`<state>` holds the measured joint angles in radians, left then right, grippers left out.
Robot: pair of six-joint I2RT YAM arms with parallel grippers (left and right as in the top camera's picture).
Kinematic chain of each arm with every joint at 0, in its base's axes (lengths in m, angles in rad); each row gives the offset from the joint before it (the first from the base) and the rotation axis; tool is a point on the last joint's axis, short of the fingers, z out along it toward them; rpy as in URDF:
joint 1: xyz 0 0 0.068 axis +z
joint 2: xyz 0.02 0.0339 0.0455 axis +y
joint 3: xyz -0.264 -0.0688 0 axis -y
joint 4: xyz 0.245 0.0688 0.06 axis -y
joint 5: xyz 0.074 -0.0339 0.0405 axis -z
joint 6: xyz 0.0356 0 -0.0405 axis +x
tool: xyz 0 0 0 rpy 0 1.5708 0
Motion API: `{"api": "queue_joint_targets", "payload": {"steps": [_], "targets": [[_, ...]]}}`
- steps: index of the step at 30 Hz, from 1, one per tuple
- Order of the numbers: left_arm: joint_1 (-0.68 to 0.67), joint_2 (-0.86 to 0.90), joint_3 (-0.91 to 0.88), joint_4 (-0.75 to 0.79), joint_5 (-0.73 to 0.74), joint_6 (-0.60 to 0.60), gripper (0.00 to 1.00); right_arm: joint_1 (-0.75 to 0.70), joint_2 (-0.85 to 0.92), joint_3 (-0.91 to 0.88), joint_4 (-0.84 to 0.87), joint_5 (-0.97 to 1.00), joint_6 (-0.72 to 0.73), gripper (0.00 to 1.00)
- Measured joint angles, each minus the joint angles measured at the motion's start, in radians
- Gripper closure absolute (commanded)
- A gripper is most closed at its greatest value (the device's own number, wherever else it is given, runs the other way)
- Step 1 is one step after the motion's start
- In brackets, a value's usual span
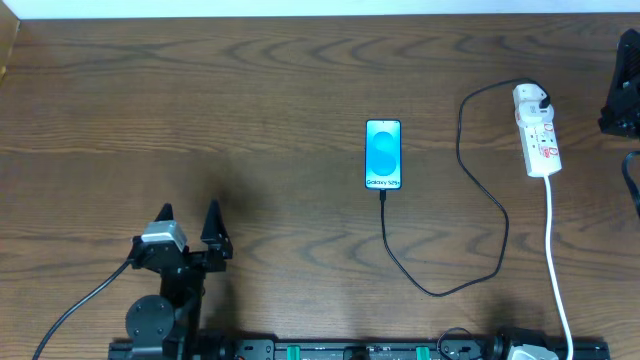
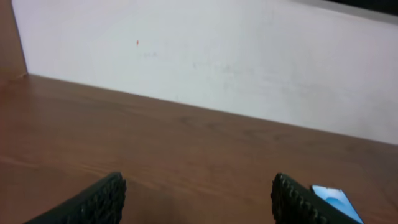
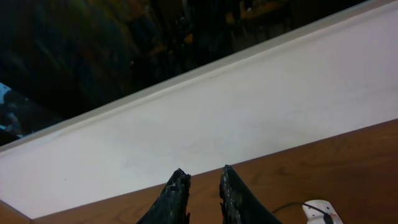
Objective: Plug charger to phone and switch on socket
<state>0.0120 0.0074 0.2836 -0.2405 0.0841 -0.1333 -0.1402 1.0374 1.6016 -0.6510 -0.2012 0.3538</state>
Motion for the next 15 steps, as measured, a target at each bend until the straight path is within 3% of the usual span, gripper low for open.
{"api": "queue_joint_targets", "payload": {"steps": [15], "targets": [[0.000, 0.000, -0.124, 0.117, 0.000, 0.000, 0.25, 0.000, 0.000, 0.000, 0.000, 0.002, -0.003, 0.84]]}}
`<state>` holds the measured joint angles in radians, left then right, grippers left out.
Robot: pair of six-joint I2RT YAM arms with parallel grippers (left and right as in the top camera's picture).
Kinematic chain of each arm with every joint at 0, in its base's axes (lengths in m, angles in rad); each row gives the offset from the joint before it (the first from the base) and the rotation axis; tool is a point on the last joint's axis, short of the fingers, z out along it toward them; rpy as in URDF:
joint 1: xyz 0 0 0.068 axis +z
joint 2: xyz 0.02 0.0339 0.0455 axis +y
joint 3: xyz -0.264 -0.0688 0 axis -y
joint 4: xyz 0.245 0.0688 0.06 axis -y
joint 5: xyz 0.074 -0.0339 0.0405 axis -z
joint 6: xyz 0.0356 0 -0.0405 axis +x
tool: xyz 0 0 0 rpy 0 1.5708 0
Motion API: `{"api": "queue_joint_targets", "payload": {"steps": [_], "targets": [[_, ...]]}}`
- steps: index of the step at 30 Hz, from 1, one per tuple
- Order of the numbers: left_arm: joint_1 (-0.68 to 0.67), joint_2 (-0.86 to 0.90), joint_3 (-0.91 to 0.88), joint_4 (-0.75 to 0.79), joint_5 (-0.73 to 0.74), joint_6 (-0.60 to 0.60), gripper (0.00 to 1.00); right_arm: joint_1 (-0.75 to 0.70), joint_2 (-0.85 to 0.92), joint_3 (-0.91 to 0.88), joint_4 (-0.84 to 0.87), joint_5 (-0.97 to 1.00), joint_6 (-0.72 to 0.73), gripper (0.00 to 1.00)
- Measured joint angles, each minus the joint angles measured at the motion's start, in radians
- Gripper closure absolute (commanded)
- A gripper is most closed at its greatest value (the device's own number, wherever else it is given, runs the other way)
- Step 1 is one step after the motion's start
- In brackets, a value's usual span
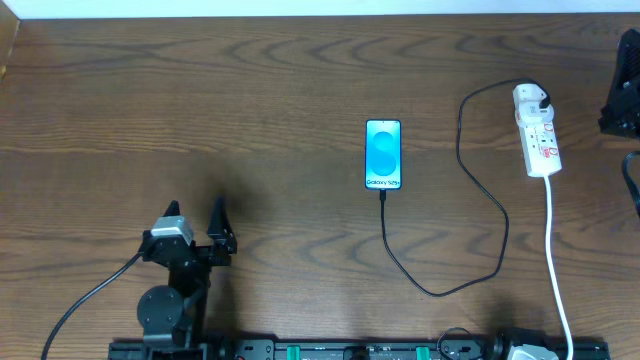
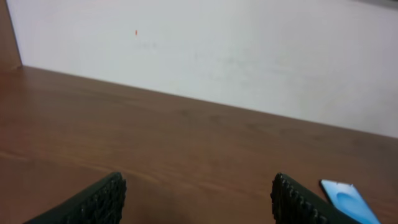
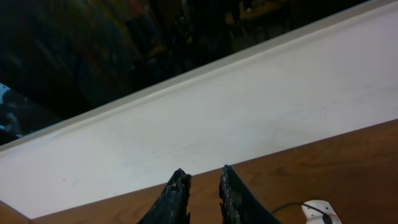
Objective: Plug charger to phone and switch on socket
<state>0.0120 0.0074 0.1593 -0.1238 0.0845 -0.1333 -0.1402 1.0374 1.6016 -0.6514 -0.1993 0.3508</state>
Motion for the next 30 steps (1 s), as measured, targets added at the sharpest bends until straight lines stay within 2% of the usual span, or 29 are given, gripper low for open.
{"api": "queue_joint_targets", "payload": {"steps": [10, 30], "targets": [[0.000, 0.000, -0.129, 0.129, 0.007, 0.000, 0.25, 0.000, 0.000, 0.000, 0.000, 0.007, 0.000, 0.84], [0.000, 0.000, -0.144, 0.104, 0.002, 0.109, 0.25, 0.000, 0.000, 0.000, -0.003, 0.010, 0.000, 0.84]]}}
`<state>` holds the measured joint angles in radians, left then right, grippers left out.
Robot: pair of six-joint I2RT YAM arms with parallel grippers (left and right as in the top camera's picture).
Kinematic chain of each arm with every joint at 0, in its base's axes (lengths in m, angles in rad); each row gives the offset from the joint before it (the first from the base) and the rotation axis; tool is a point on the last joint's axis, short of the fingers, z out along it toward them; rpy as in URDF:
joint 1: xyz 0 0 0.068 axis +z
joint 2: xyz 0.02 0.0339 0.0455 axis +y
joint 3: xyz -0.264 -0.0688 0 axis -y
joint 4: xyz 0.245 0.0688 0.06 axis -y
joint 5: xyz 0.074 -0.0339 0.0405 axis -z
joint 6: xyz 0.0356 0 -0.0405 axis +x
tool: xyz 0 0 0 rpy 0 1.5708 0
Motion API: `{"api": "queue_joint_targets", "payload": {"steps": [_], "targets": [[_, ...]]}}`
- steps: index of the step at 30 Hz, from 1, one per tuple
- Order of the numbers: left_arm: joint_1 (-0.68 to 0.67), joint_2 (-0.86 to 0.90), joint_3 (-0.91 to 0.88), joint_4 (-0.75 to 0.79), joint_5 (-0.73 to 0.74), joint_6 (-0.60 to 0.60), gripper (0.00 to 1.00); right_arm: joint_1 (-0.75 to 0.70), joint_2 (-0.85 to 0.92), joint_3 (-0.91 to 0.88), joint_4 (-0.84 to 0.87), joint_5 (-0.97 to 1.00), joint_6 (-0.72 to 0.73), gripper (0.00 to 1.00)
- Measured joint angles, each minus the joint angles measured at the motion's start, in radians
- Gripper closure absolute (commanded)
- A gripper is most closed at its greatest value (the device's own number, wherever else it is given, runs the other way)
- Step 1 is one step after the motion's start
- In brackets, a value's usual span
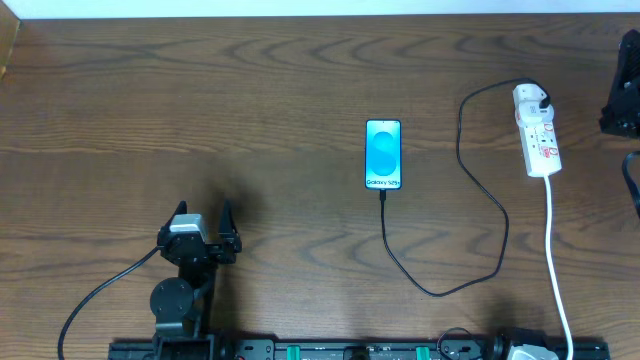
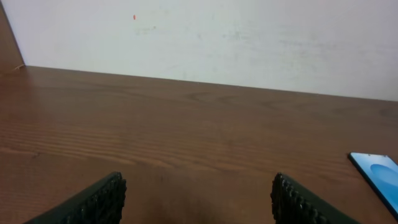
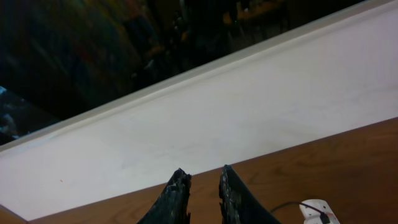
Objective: Plug charger to phone and switch on socket
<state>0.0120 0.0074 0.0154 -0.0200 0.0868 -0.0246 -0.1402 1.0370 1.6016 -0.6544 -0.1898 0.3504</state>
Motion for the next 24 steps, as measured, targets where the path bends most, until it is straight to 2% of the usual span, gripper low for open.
{"api": "queue_joint_targets", "payload": {"steps": [24], "targets": [[0.000, 0.029, 0.001, -0.003, -0.004, 0.022, 0.25, 0.001, -0.002, 0.000, 0.000, 0.000, 0.000, 0.85]]}}
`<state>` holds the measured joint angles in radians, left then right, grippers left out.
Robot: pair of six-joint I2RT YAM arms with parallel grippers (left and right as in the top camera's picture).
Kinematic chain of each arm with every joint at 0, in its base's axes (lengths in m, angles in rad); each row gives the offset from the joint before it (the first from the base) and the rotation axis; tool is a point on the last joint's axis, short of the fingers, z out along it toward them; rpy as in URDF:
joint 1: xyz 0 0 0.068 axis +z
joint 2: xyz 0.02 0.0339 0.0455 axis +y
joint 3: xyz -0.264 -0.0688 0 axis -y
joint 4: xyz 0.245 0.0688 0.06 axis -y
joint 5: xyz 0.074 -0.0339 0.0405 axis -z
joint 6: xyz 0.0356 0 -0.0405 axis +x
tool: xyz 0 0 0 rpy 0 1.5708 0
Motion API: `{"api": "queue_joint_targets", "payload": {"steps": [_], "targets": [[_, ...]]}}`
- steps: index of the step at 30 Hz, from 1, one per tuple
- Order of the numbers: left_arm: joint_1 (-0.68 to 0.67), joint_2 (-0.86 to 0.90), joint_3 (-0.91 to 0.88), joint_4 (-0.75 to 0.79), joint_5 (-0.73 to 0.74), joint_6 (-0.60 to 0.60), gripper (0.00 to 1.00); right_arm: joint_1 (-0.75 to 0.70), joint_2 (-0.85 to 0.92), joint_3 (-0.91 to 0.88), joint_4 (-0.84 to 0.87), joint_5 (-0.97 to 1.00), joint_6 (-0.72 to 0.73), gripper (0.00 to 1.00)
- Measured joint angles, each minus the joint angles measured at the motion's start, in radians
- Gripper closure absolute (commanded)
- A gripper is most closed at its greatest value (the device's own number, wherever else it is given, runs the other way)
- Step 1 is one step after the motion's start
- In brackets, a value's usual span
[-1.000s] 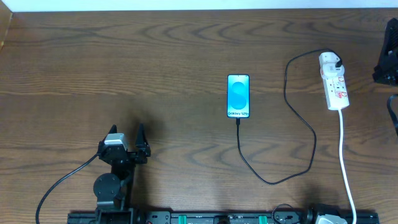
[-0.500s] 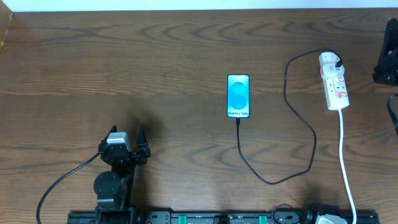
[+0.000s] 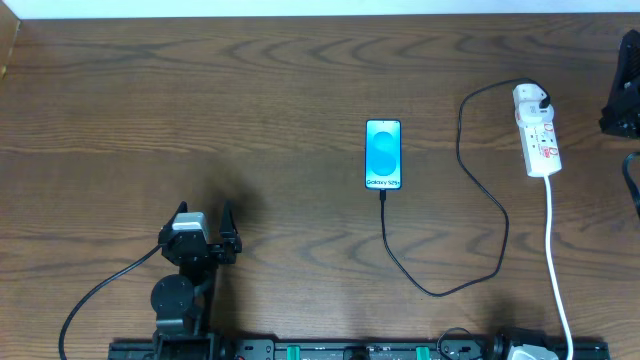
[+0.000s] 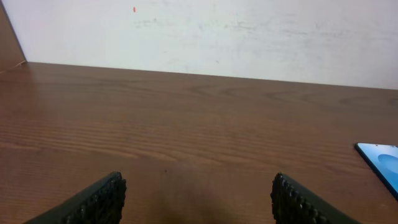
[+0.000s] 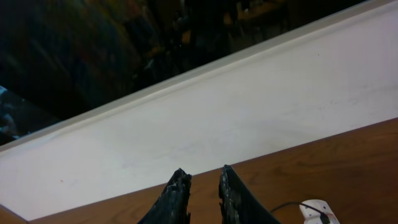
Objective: Plug charger to phone and switch on socket
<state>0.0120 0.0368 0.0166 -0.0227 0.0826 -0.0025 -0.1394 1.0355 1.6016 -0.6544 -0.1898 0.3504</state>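
The phone (image 3: 383, 153) lies face up at mid-table, its screen lit blue. A black charger cable (image 3: 436, 291) meets the phone's near end, loops to the right and runs up to a plug in the white socket strip (image 3: 538, 133) at the far right. My left gripper (image 3: 203, 213) is open over bare wood at the near left, far from the phone. In the left wrist view the gripper (image 4: 198, 190) holds nothing, and the phone's corner (image 4: 380, 158) shows at the right edge. My right gripper (image 5: 203, 186) is raised and shut on nothing, with the strip's plug end (image 5: 319, 211) below it.
A white cord (image 3: 558, 270) runs from the strip to the near edge. The right arm's dark body (image 3: 622, 95) sits at the right edge beside the strip. A pale wall (image 4: 205, 37) bounds the table's far side.
The left wrist view has shifted a little, with the phone's corner slightly further right and the far table edge lower. The overhead shows almost no movement. The right gripper has not moved.
My left gripper stood open at the near left, turned slightly to the right. It then sat closer to the near edge and squarer to the far wall, where it now rests. The phone, cable, strip and the shut right gripper stayed where they were.
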Motion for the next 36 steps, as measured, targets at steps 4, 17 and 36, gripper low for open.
{"api": "queue_joint_targets", "payload": {"steps": [4, 17, 36], "targets": [[0.000, -0.002, 0.000, 0.000, 0.000, 0.000, 0.25, 0.031, -0.005, 0.000, -0.001, 0.003, 0.000, 0.85], [0.000, -0.024, 0.000, 0.000, 0.000, 0.000, 0.25, 0.092, -0.016, 0.000, -0.003, 0.003, 0.000, 0.84], [0.000, -0.024, 0.000, 0.000, -0.003, 0.000, 0.25, 0.112, -0.016, 0.000, 0.050, 0.003, -0.007, 0.01]]}}
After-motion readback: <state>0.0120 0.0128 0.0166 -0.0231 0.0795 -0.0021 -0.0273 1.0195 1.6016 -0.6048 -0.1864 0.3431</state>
